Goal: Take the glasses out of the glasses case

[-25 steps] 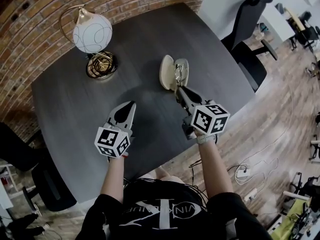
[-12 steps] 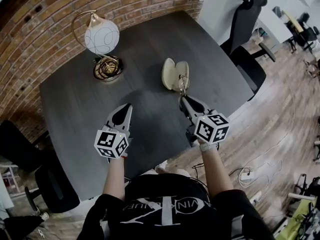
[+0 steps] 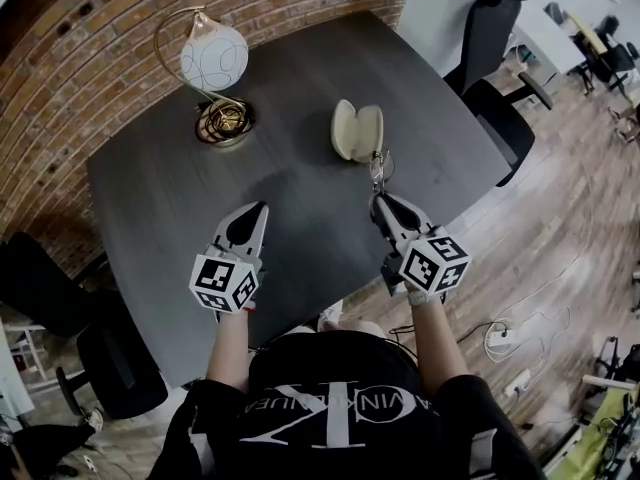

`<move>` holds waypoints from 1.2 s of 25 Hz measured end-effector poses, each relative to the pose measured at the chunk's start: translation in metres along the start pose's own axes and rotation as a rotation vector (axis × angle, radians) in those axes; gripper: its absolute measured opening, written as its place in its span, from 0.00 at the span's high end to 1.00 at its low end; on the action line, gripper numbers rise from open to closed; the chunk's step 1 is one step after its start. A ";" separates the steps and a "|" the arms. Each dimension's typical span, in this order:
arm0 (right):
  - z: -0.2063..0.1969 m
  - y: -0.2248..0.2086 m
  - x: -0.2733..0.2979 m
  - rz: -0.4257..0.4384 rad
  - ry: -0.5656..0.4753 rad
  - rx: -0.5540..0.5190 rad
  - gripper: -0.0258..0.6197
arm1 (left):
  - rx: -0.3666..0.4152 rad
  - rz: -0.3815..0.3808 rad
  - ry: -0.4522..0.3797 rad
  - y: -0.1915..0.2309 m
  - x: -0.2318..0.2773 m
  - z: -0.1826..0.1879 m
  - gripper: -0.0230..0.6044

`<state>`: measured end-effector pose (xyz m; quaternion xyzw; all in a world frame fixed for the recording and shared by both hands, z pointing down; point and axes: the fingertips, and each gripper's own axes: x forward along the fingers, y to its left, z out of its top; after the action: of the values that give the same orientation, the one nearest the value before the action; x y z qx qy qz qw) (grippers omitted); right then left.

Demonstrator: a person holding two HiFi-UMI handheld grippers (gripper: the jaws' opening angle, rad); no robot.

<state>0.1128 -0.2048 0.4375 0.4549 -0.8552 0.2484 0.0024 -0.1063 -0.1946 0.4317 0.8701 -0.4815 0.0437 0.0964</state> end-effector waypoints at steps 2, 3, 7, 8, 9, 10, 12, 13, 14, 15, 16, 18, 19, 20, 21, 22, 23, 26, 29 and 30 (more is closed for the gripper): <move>-0.002 0.003 -0.005 -0.007 -0.004 -0.005 0.90 | 0.004 0.000 -0.006 -0.001 -0.006 0.002 0.94; -0.002 0.005 -0.008 -0.010 -0.006 -0.007 0.90 | 0.005 -0.001 -0.009 -0.001 -0.009 0.002 0.94; -0.007 0.014 -0.014 -0.012 -0.022 -0.001 0.90 | 0.011 0.000 -0.013 0.000 -0.022 0.002 0.94; -0.007 0.017 -0.015 -0.010 -0.026 0.002 0.90 | 0.012 0.003 -0.015 0.001 -0.025 0.001 0.94; -0.008 0.019 -0.017 -0.009 -0.029 0.005 0.90 | 0.009 0.005 -0.019 0.001 -0.028 0.001 0.94; -0.009 0.021 -0.020 -0.008 -0.030 0.006 0.90 | 0.002 0.008 -0.024 0.001 -0.031 0.000 0.94; -0.009 0.023 -0.024 -0.010 -0.031 0.007 0.90 | -0.013 0.011 -0.035 0.000 -0.036 0.000 0.94; -0.008 0.024 -0.025 -0.011 -0.033 0.005 0.90 | -0.017 0.011 -0.040 -0.001 -0.038 0.000 0.94; -0.007 0.026 -0.027 -0.012 -0.037 0.003 0.90 | -0.016 0.010 -0.043 -0.001 -0.039 0.001 0.94; -0.007 0.027 -0.028 -0.014 -0.041 0.002 0.90 | -0.013 0.008 -0.045 -0.002 -0.041 0.002 0.94; -0.007 0.029 -0.030 -0.015 -0.044 0.002 0.90 | -0.011 0.006 -0.046 -0.002 -0.043 0.001 0.94; -0.009 0.033 -0.034 -0.016 -0.049 0.008 0.90 | -0.011 0.006 -0.050 -0.003 -0.048 0.002 0.94; -0.010 0.034 -0.036 -0.015 -0.051 0.012 0.90 | -0.010 0.007 -0.055 -0.003 -0.050 0.003 0.94; -0.011 0.036 -0.037 -0.016 -0.054 0.015 0.90 | -0.008 0.006 -0.060 -0.003 -0.052 0.004 0.94; -0.012 0.037 -0.039 -0.019 -0.057 0.015 0.90 | -0.006 0.006 -0.063 -0.003 -0.054 0.006 0.94; -0.012 0.039 -0.041 -0.021 -0.059 0.013 0.90 | -0.005 0.005 -0.066 -0.004 -0.056 0.007 0.94; -0.013 0.040 -0.043 -0.023 -0.061 0.011 0.90 | -0.004 0.005 -0.068 -0.005 -0.058 0.007 0.94; -0.016 0.045 -0.050 -0.028 -0.068 0.010 0.90 | 0.000 0.004 -0.071 -0.007 -0.064 0.008 0.94; -0.018 0.047 -0.055 -0.036 -0.073 0.011 0.90 | 0.003 0.000 -0.075 -0.010 -0.068 0.010 0.94; -0.018 0.047 -0.056 -0.037 -0.074 0.013 0.90 | 0.003 -0.001 -0.077 -0.011 -0.069 0.010 0.94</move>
<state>0.1047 -0.1317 0.4202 0.4795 -0.8445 0.2367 -0.0278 -0.1344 -0.1338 0.4084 0.8715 -0.4842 0.0111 0.0765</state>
